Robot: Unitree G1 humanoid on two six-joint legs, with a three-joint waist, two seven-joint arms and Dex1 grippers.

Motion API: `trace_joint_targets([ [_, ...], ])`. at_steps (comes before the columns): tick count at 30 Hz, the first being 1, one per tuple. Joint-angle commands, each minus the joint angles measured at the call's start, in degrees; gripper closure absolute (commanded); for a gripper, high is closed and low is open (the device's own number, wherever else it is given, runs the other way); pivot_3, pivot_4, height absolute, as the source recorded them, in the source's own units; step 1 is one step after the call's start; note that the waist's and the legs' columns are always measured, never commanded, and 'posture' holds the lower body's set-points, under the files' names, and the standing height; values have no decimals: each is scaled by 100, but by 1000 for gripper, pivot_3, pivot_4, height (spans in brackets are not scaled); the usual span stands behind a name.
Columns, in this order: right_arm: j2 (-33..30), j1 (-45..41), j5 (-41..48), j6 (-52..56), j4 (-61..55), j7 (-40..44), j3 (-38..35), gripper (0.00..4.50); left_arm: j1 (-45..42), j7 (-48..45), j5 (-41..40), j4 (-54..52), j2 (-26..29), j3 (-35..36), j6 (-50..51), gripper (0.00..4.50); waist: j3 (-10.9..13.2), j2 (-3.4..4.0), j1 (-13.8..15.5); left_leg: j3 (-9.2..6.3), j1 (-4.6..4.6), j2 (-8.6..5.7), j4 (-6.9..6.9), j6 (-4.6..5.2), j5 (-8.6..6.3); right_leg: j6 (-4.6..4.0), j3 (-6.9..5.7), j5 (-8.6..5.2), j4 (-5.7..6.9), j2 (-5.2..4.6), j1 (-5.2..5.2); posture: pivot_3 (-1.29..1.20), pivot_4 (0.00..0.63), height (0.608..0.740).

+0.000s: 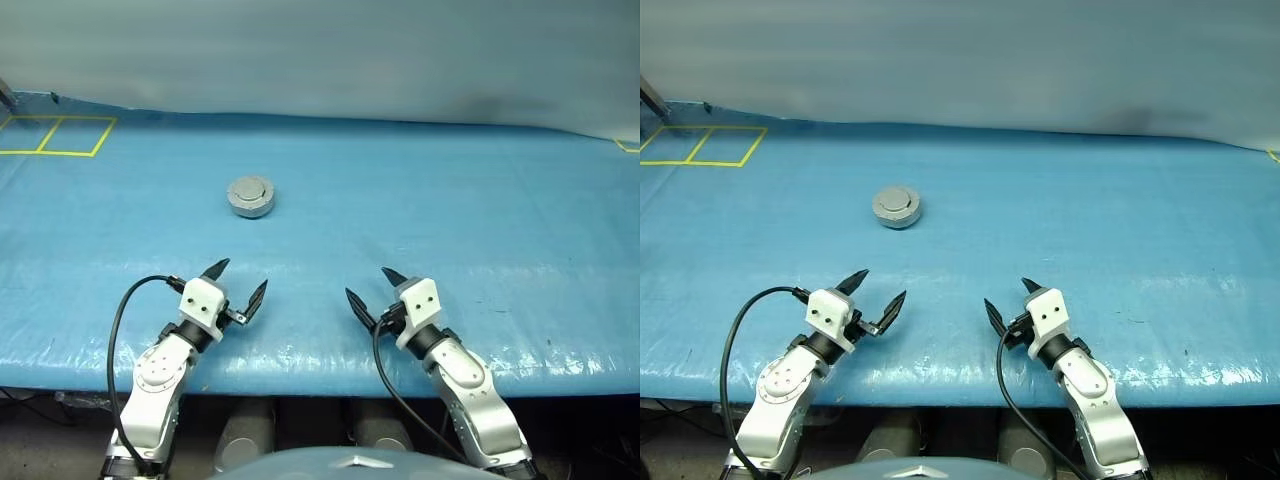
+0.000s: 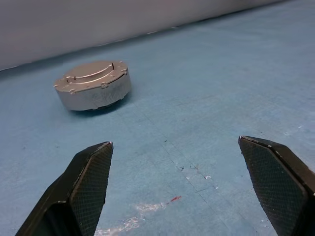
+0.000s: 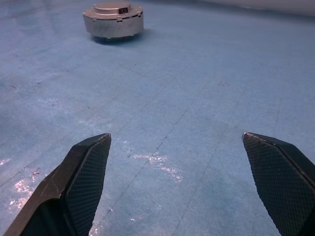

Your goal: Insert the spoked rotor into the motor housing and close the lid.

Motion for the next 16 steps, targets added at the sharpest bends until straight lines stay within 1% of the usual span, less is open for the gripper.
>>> trace_joint_targets([
  [1, 70, -3, 12, -117, -134, -2, -13, 0, -11, -27, 67, -35, 20, -38, -173, 28, 0, 0, -1, 0, -2, 0, 0, 0, 0, 0, 0, 0, 0, 1, -3, 0, 150, 740],
  [6, 188, 16, -10, -162, -96, -107, -95, 0, -41, -13, 82, 13, -28, -36, -195, 28, 0, 0, -1, 0, -2, 1, 0, 1, 0, 1, -1, 0, 1, 1, -3, 0, 150, 740],
  [16, 222, 35, -95, -192, -77, -165, -81, 0, -190, -57, 39, 240, -26, 2, -312, 28, 0, 0, -3, -1, -2, 1, 3, 1, 1, 1, -1, 1, 4, 3, -2, 0, 150, 740],
])
